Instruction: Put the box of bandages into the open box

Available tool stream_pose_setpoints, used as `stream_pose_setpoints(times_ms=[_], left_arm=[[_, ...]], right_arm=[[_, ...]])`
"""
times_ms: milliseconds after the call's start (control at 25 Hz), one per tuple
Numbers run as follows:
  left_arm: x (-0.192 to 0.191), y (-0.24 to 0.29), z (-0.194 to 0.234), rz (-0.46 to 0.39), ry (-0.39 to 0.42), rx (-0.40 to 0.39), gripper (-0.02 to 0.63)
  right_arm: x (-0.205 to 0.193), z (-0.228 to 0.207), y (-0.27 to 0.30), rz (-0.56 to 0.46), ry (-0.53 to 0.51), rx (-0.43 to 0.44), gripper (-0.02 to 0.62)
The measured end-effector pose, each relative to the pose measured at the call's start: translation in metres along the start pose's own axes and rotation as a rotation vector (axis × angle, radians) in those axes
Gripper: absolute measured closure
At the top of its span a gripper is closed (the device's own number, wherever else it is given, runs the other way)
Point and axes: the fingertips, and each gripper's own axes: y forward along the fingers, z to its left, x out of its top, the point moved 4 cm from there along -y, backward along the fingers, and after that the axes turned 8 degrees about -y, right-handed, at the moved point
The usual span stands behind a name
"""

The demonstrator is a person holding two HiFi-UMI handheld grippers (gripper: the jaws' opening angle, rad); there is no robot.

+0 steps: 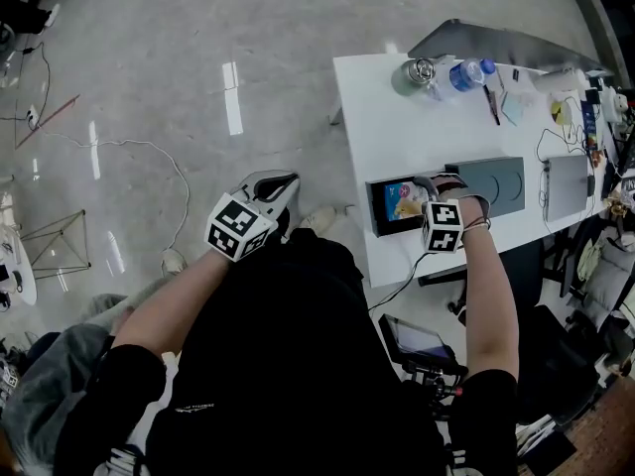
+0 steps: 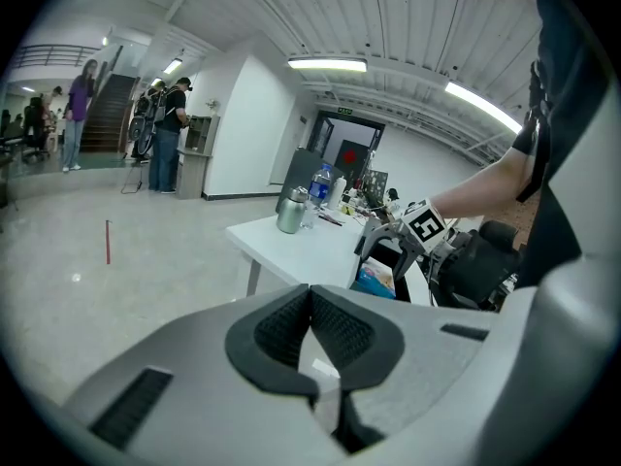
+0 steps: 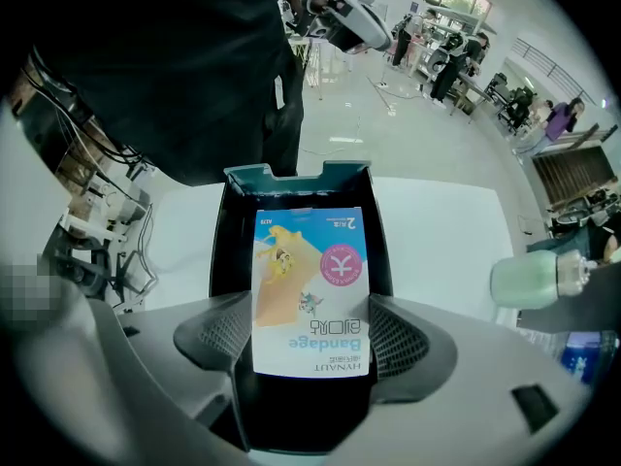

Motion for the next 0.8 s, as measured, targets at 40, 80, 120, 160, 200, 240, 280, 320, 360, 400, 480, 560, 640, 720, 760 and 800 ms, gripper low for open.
stream_pose_setpoints(times_ms=[40, 80, 120, 160, 200, 240, 280, 320, 360, 400, 480, 560, 640, 720, 760, 800], left_arm=[[0.000, 0.000, 0.000, 0.001, -0.001, 0.003, 0.597], [0.000, 0.001, -0.001, 0.002, -0.001, 0.004, 0.597], [0.000, 0.001, -0.001, 0.002, -0.002, 0.005, 0.597], [0.000, 0.001, -0.002, 0.001, -0.002, 0.006, 0.597], [0.000, 0.001, -0.003, 0.000, -0.001, 0.006, 0.597], [0.000, 0.001, -0.003, -0.001, -0.001, 0.007, 0.597], [-0.001, 0.000, -0.004, -0.001, -0.001, 0.009, 0.597], [-0.002, -0.001, -0.005, -0.001, 0.000, 0.012, 0.597], [-0.003, -0.002, -0.006, -0.002, 0.000, 0.014, 0.597], [-0.004, -0.003, -0.007, -0.003, 0.000, 0.017, 0.597], [-0.005, -0.004, -0.010, -0.008, 0.001, 0.018, 0.597], [-0.006, -0.005, -0.014, -0.012, 0.004, 0.018, 0.597], [-0.007, -0.006, -0.018, -0.012, 0.009, 0.015, 0.597], [-0.010, -0.007, -0.024, -0.009, 0.015, 0.011, 0.597], [-0.012, -0.007, -0.027, -0.008, 0.019, 0.009, 0.597], [-0.013, -0.007, -0.030, -0.007, 0.024, 0.005, 0.597]], right_arm=[[0.000, 0.000, 0.001, 0.000, 0.001, 0.007, 0.201], [-0.001, 0.001, 0.002, -0.001, 0.003, 0.013, 0.201], [-0.001, 0.002, 0.002, -0.003, 0.006, 0.016, 0.201], [0.000, 0.002, 0.003, -0.007, 0.010, 0.018, 0.199], [0.000, 0.002, 0.003, -0.012, 0.014, 0.020, 0.199], [0.001, 0.003, 0.002, -0.018, 0.017, 0.022, 0.199], [0.002, 0.003, 0.001, -0.024, 0.019, 0.024, 0.199], [0.003, 0.003, 0.000, -0.029, 0.018, 0.023, 0.199], [0.004, 0.003, -0.002, -0.032, 0.016, 0.018, 0.199], [0.004, 0.003, -0.002, -0.033, 0.018, 0.010, 0.199], [0.003, 0.004, -0.005, -0.038, 0.031, -0.011, 0.199], [0.003, 0.003, -0.010, -0.051, 0.057, -0.036, 0.201], [0.004, 0.002, -0.016, -0.070, 0.092, -0.064, 0.201], [0.006, 0.002, -0.023, -0.087, 0.117, -0.093, 0.202], [0.007, 0.002, -0.027, -0.094, 0.127, -0.111, 0.208], [0.008, 0.002, -0.031, -0.101, 0.137, -0.136, 0.225]])
